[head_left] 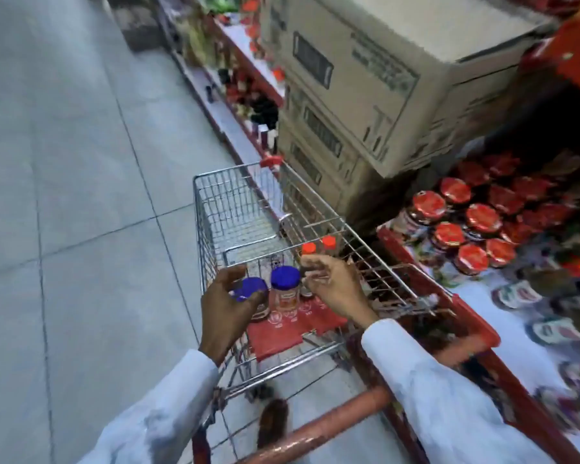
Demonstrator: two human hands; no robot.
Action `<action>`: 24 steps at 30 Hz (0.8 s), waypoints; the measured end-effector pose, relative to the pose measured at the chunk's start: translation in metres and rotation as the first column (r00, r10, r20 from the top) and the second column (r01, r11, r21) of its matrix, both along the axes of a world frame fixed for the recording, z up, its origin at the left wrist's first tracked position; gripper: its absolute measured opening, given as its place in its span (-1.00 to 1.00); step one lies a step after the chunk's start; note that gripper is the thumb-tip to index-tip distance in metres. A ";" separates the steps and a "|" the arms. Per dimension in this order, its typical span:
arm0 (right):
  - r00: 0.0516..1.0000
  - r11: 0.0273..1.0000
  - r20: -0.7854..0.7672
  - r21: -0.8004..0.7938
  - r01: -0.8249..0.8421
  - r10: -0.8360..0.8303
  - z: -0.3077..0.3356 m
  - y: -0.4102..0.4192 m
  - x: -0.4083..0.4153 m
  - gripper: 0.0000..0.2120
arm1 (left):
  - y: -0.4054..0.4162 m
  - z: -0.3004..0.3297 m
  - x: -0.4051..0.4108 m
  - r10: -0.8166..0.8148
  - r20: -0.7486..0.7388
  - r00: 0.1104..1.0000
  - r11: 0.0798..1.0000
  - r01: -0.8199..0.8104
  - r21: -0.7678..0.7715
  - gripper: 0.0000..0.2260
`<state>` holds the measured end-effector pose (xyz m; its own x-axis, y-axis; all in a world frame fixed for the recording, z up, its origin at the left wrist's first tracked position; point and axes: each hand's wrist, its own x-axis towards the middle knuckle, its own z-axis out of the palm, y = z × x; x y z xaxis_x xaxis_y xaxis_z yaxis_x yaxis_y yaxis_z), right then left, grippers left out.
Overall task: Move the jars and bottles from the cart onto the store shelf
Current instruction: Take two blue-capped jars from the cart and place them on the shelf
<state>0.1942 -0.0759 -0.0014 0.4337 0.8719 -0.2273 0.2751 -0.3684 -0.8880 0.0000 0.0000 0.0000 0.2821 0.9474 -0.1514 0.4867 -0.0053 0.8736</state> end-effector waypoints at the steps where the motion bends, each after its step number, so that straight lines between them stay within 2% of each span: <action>1: 0.998 0.999 0.061 -0.048 -0.013 0.016 -0.004 0.005 0.000 -0.57 | 0.003 -0.003 0.001 0.012 0.001 1.000 1.000 -0.012 -0.018 -0.52; 3: 0.982 0.993 0.184 -0.113 -0.027 0.048 -0.008 0.010 -0.001 -0.53 | 0.006 -0.011 0.003 0.036 -0.028 0.999 0.997 -0.038 -0.063 -0.47; 6: 0.966 0.987 0.242 -0.155 -0.049 0.086 -0.024 0.023 -0.008 -0.48 | 0.009 -0.027 0.007 0.036 -0.079 0.996 0.981 -0.051 -0.189 -0.33; 9: 0.926 0.978 0.358 -0.205 -0.044 0.117 -0.040 0.037 -0.014 -0.40 | 0.011 -0.039 0.012 0.009 -0.089 0.996 0.974 -0.029 -0.224 -0.27; 12: 0.868 0.960 0.460 -0.272 -0.062 0.187 -0.054 0.045 -0.018 -0.38 | 0.014 -0.048 0.017 -0.003 -0.155 0.988 0.987 -0.022 -0.159 -0.30; 15: 0.771 0.938 0.573 -0.334 -0.091 0.279 -0.061 0.048 -0.022 -0.50 | 0.014 -0.051 0.016 -0.012 -0.165 0.986 0.994 -0.006 -0.109 -0.32; 17: 0.727 0.923 0.607 -0.372 -0.099 0.322 -0.062 0.048 -0.025 -0.48 | 0.016 -0.053 0.014 -0.020 -0.169 0.985 0.994 0.002 -0.106 -0.35; 21: 0.719 0.913 0.618 -0.404 -0.056 0.318 -0.064 0.045 -0.026 -0.34 | 0.017 -0.056 0.013 -0.062 -0.183 0.981 0.993 0.043 -0.107 -0.58; 24: 0.763 0.930 0.594 -0.366 -0.023 0.253 -0.065 0.044 -0.025 -0.35 | 0.016 -0.059 0.013 -0.036 -0.131 0.991 0.989 0.017 -0.149 -0.55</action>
<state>0.1695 -0.0323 -0.0663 0.4575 0.8605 -0.2241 0.7918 -0.5089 -0.3377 0.0132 0.0162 -0.0587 0.2749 0.9044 -0.3264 0.5997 0.1041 0.7934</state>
